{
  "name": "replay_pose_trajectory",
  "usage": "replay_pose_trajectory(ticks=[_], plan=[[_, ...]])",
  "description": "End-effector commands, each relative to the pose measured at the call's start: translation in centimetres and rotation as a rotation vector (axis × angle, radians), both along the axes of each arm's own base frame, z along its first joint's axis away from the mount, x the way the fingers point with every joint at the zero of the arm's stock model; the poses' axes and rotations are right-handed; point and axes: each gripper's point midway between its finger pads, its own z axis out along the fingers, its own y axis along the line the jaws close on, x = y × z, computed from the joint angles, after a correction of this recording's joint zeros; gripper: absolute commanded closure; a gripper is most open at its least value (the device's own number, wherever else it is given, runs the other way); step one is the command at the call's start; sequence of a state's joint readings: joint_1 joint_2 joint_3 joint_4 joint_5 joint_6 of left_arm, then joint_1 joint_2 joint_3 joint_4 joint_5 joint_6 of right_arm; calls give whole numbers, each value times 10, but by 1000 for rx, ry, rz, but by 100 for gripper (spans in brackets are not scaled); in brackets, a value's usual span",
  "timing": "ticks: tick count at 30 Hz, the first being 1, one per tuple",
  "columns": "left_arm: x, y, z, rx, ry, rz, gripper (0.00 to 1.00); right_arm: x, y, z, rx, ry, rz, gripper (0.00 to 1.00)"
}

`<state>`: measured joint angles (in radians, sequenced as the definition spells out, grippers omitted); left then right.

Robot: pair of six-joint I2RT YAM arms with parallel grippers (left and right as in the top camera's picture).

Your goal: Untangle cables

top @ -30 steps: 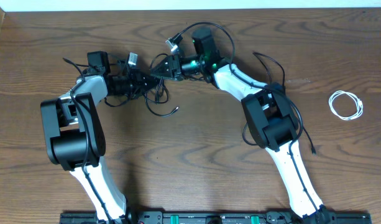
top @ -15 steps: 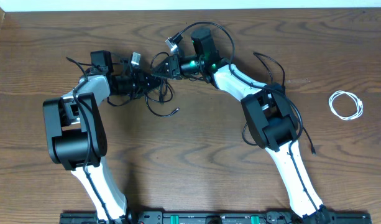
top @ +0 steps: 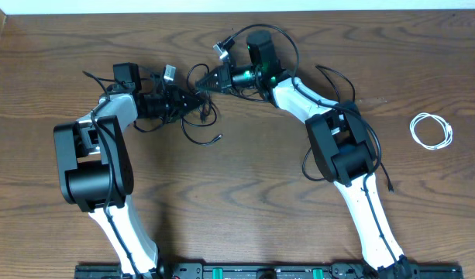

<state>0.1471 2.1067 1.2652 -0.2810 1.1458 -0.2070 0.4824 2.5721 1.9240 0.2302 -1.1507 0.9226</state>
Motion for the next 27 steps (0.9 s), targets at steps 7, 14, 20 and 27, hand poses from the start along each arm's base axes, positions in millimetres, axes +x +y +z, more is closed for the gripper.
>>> replay_pose_trajectory(ticks=[7,14,20,27], plan=[[-5,-8,6,-71,0,-32,92,19,-8,47,115,-174,-34,99],[-6,-8,7,-72,1,-32,92,31,-8,42,91,-264,-93,99],[-6,-9,7,-72,1,-33,92,32,-11,24,28,-229,-107,99],[-4,2,-13,43,46,12,92,39,-27,58,140,-190,-94,99]])
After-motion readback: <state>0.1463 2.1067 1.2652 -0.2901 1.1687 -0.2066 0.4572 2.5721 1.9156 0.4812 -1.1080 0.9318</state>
